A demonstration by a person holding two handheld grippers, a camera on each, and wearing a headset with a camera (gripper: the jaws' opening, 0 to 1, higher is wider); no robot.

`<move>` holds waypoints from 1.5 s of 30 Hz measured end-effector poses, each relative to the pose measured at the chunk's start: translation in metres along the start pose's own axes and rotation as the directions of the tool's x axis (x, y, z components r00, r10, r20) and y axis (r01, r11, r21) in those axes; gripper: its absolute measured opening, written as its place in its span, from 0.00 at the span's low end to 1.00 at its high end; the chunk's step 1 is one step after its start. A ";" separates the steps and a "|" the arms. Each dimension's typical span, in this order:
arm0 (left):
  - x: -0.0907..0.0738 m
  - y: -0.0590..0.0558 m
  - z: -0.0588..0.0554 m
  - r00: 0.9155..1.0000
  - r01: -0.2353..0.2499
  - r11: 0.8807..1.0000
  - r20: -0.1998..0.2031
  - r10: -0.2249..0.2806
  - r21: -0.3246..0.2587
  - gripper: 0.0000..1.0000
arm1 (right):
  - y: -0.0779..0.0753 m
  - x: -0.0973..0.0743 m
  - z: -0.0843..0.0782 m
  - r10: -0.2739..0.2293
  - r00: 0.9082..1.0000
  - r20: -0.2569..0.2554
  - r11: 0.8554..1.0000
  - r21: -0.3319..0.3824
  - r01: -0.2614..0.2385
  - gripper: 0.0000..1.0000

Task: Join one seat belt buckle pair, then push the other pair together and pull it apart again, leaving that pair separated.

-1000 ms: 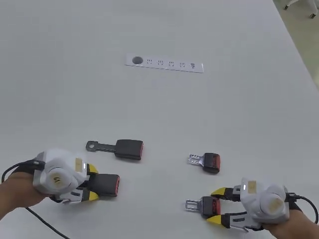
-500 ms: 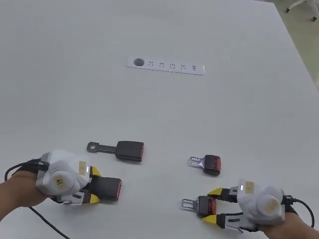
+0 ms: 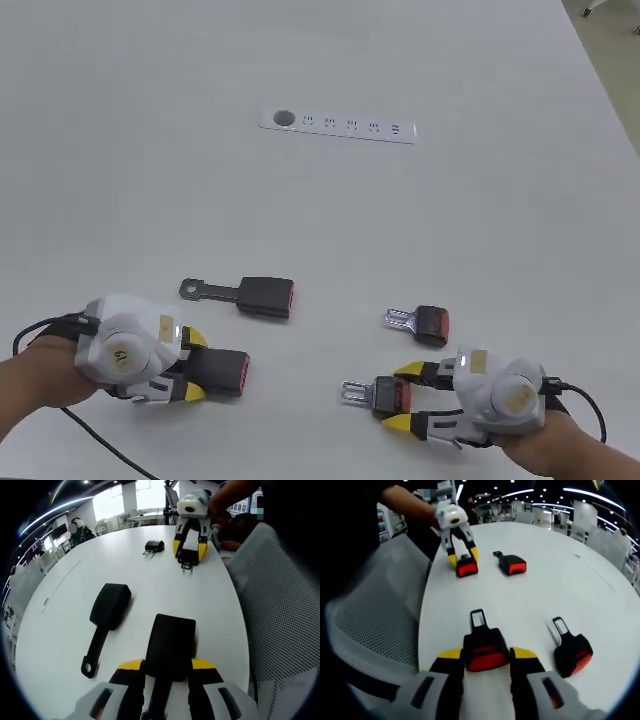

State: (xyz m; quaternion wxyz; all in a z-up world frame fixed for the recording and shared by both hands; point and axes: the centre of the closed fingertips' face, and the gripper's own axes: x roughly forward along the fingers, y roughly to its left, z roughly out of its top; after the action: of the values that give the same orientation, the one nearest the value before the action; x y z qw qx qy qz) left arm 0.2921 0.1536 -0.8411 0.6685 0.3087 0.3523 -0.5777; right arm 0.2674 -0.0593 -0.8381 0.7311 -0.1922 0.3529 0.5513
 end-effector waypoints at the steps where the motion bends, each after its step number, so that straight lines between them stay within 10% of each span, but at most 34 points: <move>1: 0.000 0.000 0.000 1.000 0.001 1.000 0.001 -0.001 0.000 0.35 | 0.000 0.002 0.002 0.001 1.000 0.007 1.000 0.001 -0.001 0.36; 45: -0.001 -0.001 0.000 1.000 0.003 0.999 0.001 -0.003 -0.038 0.35 | 0.029 0.095 0.095 0.054 0.992 0.117 0.999 -0.014 -0.052 0.36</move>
State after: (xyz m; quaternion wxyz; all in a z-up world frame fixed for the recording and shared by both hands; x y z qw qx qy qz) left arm 0.2905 0.1541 -0.8408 0.6735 0.2950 0.3636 -0.5720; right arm 0.2829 0.0773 -0.8401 0.7346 -0.1541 0.3115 0.5828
